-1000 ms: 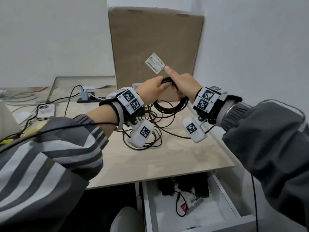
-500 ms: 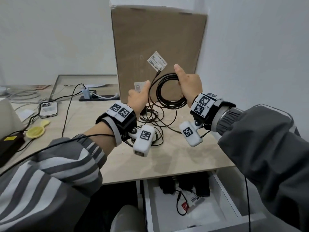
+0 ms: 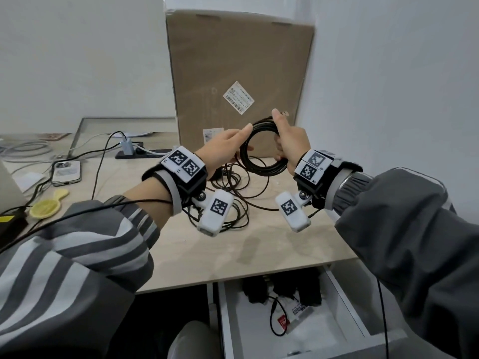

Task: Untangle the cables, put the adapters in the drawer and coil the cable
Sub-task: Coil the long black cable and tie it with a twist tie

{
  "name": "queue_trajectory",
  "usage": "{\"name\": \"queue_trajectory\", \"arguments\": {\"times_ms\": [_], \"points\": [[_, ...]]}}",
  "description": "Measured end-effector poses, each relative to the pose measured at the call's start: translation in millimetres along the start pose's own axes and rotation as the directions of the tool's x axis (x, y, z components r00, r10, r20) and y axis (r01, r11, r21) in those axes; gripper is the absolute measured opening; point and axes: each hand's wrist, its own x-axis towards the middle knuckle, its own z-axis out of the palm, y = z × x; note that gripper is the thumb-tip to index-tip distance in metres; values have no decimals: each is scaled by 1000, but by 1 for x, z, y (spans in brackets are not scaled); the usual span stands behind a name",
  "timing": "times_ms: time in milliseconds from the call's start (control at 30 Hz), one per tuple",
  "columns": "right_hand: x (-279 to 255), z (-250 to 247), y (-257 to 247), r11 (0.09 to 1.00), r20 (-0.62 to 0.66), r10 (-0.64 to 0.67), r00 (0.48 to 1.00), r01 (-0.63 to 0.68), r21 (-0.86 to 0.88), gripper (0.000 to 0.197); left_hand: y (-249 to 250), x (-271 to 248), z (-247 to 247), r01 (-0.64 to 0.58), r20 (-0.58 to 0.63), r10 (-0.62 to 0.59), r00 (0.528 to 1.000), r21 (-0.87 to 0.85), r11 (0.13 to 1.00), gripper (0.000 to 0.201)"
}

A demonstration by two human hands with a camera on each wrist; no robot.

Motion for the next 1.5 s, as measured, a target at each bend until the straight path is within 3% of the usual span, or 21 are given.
{"name": "queue_trajectory", "arguments": {"times_ms": [367,467,533,567,600,667,700,767,800,867,900,967,1067,1167,1267,1400,1500], "points": [[0,4,1,1000,106,-2,994,3,-7,54,9,3,11,-120,-53,128,990,130,984,28],[-1,-2,-4,988,198,27,980,3,-151,64,7,6,11,-121,-117,150,982,224,967,30],[-1,-13,-7,905,183,19,983,61,-421,70,7,9,4,-96,-107,152,983,404,910,31],[0,-19,-7,826,142,-55,988,125,-550,68,8,10,1,-80,-80,140,987,513,855,31],[4,-25,-7,732,99,-184,978,203,-650,61,9,11,-2,-72,-47,127,991,609,790,32],[7,-31,-10,557,94,-464,881,372,-743,44,10,13,-2,-99,27,116,993,733,673,33],[7,-29,-12,479,164,-545,822,466,-744,39,11,14,0,-123,59,121,991,766,631,33],[5,-19,-17,415,372,-494,786,589,-693,40,13,14,3,-185,128,136,982,779,599,34],[3,-13,-17,468,452,-382,806,591,-657,46,14,14,3,-228,168,154,974,759,610,33],[-3,-5,-14,689,503,-152,851,456,-563,66,18,13,5,-302,219,208,953,695,653,30],[-4,-2,-11,770,487,-99,868,377,-515,73,20,11,5,-319,216,235,948,673,667,29],[-5,4,-5,847,395,-85,915,276,-455,72,19,10,7,-319,168,278,946,650,690,27],[-8,13,3,913,215,-107,971,182,-366,61,10,10,12,-239,15,288,957,600,763,24],[-11,17,7,940,76,-85,993,105,-326,54,-3,7,12,-188,-101,256,961,440,878,25],[-11,16,10,977,-35,-44,998,36,-210,47,-21,-1,11,-102,-91,111,990,101,990,29],[-12,17,21,999,-67,40,997,-39,9,44,-39,-8,21,47,-68,-72,995,-310,950,25],[-15,23,29,978,1,63,998,-61,198,46,-37,-6,25,17,-107,-87,991,-531,847,14]]}}
